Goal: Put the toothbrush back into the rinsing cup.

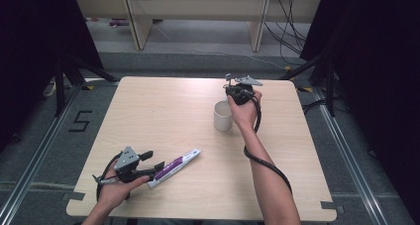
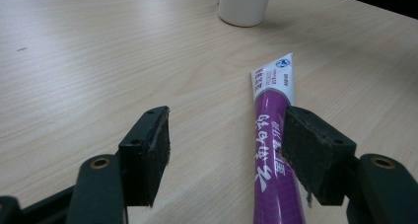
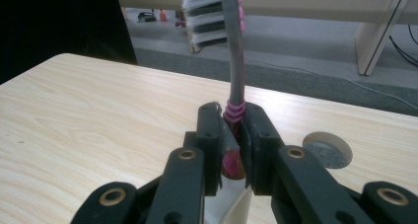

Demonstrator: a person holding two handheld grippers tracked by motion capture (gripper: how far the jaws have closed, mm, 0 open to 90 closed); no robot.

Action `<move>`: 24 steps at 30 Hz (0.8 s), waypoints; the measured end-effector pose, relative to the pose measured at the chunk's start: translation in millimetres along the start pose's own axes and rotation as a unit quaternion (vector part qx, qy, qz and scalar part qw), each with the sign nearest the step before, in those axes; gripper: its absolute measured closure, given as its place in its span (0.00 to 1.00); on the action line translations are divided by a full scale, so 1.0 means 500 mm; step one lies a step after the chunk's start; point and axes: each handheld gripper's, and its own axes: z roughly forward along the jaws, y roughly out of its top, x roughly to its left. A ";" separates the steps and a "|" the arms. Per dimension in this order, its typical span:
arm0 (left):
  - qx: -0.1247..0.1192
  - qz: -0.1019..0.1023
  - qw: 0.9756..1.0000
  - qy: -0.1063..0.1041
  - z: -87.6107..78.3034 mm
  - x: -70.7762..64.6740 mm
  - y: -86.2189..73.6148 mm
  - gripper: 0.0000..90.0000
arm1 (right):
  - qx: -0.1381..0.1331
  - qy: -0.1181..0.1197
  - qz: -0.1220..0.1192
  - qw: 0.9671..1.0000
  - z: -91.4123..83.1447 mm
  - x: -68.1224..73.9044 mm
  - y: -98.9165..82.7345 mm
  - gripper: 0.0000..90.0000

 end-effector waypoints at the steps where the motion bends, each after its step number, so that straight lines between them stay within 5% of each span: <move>1: 0.000 0.000 1.000 0.000 0.000 0.000 0.000 0.39 | 0.000 -0.002 0.006 1.000 0.000 0.002 -0.001 0.88; 13: -0.003 -0.002 1.000 -0.005 0.002 0.000 -0.001 0.39 | 0.009 -0.009 -0.003 1.000 0.000 0.002 -0.003 0.84; 24: -0.002 0.000 1.000 -0.001 0.000 0.000 0.001 0.39 | 0.017 -0.009 0.005 1.000 -0.015 0.000 0.002 0.55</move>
